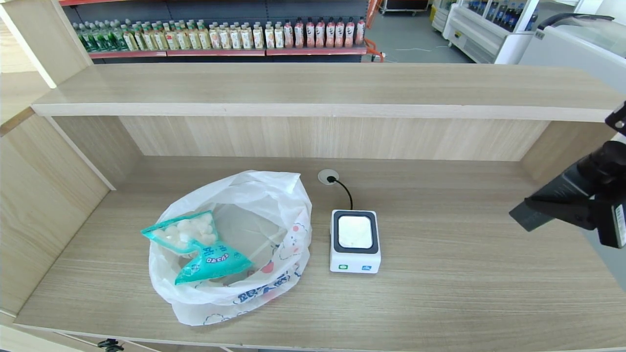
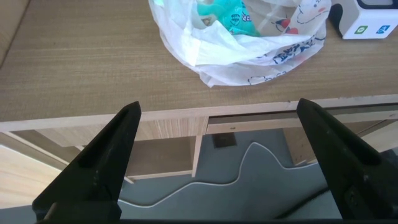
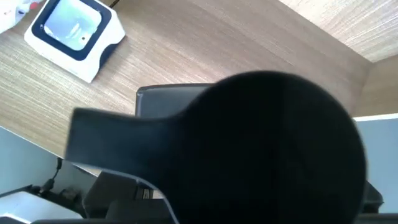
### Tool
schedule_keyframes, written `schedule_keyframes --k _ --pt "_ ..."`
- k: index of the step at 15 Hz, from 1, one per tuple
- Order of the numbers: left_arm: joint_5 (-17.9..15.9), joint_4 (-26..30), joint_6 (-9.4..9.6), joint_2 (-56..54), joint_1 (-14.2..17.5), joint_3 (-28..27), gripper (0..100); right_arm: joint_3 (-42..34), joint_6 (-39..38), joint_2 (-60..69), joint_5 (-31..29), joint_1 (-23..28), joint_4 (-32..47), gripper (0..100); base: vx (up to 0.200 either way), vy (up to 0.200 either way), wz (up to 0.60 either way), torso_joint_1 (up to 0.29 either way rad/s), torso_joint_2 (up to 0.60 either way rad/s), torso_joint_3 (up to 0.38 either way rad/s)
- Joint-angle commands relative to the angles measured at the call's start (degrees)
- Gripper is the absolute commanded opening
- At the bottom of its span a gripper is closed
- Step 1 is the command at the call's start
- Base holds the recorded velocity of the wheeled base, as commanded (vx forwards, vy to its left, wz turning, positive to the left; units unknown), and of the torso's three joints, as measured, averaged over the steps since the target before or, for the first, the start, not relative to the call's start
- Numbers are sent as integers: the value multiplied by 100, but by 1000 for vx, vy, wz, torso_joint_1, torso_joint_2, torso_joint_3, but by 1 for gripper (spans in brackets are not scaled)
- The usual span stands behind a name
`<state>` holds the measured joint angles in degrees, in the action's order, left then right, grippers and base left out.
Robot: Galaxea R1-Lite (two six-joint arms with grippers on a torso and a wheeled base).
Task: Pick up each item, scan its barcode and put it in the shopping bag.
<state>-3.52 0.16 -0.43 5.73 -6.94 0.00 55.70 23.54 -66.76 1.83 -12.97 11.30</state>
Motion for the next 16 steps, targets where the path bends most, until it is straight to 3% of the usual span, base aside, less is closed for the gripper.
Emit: schedule_keyframes --k 1,5,8,11,14,16 --pt "1 2 -1 7 -1 0 100 -68 81 163 2 -56 -31 0 0 0 600 7 7 7" --pt "1 2 -1 7 -1 0 100 -393 28 295 37 -654 -814 0 0 0 600 4 1 0" --pt "1 2 -1 -2 -1 0 100 -551 -95 277 125 -900 -928 0 0 0 600 7 1 -2" --pt "1 2 -1 7 -1 0 100 -710 -148 -197 134 -883 -1271 0 0 0 0 0 0 0" --pt "1 2 -1 -2 -1 0 100 -1228 -1167 -681 151 -962 -2378 0 0 0 0 0 0 0" --pt "1 -7 -1 7 -1 0 100 -1421 -1633 -988 169 -997 -2554 0 0 0 0 0 0 0"
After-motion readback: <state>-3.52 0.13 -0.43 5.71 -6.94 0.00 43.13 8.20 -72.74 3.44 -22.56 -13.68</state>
